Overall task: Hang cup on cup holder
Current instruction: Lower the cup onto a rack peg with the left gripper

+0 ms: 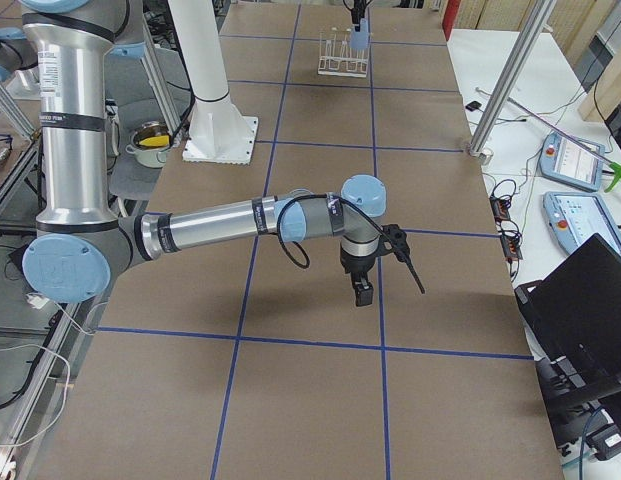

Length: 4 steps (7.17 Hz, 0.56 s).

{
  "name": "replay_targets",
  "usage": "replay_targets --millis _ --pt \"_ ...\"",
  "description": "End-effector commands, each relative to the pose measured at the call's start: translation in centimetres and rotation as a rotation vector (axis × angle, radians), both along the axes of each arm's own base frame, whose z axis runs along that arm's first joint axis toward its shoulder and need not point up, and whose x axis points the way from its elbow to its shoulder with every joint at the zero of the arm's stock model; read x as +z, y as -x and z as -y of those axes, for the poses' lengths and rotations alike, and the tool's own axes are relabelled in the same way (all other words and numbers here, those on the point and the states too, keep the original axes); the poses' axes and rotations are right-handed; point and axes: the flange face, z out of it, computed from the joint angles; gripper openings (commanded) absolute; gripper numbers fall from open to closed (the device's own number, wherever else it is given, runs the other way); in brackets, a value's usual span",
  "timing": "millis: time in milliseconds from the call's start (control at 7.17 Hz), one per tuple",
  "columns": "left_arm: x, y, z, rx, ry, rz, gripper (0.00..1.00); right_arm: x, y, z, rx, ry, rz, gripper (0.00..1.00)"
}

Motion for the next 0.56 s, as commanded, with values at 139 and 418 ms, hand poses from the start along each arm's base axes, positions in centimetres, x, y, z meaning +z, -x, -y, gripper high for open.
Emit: replay_targets --millis 139,418 --pt "1.4 -0.6 0.7 0.003 0.024 0.019 0.00 -0.1 0.0 0.1 0.001 -0.001 0.001 1.00" --pt "2.9 -1.3 1.6 0.001 0.028 0.019 0.00 0.0 0.1 0.1 -0.001 0.002 0.001 1.00"
